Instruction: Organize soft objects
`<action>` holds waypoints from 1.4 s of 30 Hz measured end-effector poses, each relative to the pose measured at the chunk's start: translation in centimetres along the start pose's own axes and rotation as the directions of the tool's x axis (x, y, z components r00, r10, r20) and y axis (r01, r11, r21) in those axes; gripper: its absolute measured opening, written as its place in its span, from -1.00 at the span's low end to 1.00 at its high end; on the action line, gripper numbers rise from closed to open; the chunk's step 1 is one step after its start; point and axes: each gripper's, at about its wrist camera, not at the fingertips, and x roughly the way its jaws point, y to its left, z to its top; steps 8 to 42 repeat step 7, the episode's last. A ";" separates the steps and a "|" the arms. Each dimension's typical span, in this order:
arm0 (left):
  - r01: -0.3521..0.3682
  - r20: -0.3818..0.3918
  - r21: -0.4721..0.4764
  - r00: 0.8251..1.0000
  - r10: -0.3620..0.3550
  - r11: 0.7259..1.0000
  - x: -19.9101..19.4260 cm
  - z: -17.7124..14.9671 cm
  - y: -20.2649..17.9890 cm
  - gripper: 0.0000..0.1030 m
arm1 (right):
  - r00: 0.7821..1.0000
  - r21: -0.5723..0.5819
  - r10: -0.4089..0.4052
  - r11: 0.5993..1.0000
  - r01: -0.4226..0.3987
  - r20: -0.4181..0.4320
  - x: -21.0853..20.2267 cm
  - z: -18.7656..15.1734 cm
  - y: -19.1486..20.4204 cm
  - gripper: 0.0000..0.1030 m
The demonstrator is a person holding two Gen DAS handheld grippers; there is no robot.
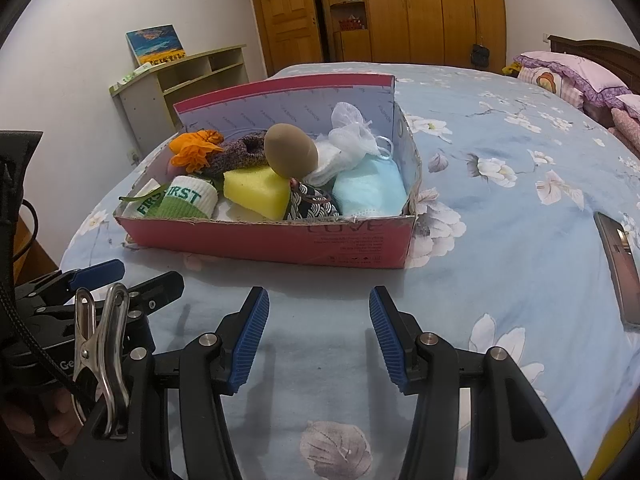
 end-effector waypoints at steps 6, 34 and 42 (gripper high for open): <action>0.000 -0.005 -0.001 1.000 0.000 1.000 0.0 -0.2 0.0 0.59 | 1.000 0.001 0.000 1.000 0.000 -0.001 0.0 0.0 0.0 0.04; 0.001 -0.006 0.001 1.000 -0.001 1.000 0.1 -0.2 0.0 0.59 | 1.000 0.000 0.000 1.000 0.000 0.000 0.0 0.0 0.0 0.04; 0.001 -0.006 0.001 1.000 -0.001 1.000 0.1 -0.2 0.0 0.59 | 1.000 0.000 0.000 1.000 0.000 0.000 0.0 0.0 0.0 0.04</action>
